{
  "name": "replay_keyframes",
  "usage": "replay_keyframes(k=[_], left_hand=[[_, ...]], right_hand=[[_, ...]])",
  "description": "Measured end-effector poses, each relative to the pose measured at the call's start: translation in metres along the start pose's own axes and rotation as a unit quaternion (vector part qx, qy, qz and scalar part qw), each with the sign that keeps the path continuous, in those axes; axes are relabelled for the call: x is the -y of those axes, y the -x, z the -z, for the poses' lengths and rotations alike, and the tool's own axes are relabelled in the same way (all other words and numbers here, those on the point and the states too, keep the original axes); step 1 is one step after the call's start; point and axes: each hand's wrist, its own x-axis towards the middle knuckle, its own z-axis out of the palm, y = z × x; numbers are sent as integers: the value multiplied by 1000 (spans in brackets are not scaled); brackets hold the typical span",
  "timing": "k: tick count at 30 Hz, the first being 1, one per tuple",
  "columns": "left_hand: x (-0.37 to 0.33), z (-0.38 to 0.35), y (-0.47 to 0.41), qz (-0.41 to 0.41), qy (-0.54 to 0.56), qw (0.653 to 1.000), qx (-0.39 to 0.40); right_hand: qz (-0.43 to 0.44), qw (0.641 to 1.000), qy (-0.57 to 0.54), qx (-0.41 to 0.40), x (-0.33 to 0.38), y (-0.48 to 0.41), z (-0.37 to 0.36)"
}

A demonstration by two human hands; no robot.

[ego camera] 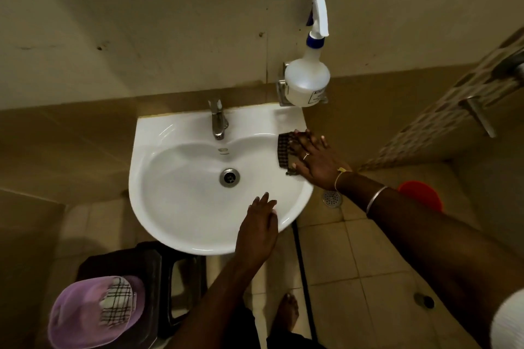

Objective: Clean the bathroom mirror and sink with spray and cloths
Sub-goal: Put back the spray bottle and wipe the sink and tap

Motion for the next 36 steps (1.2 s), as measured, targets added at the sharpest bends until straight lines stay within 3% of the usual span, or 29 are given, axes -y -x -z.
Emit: replay_keyframes(k=[9,14,23,30,36], left_hand=[[15,9,-14,19,-3,1000,-21],[23,22,-24,38,15,998,-39],[41,61,-42,51,51,992,-108],[57,84,-51,55,44,990,-123],[59,93,-56,56,36,991,-114]], right_hand=[[-114,993,-29,-3,18,-62,7],[-128,990,2,-51,48,-91,0],[-24,997,-54,-42,129,-144,2],[84,996,42,12,86,-144,16],[-43,997,12,-65,39,-100,8]])
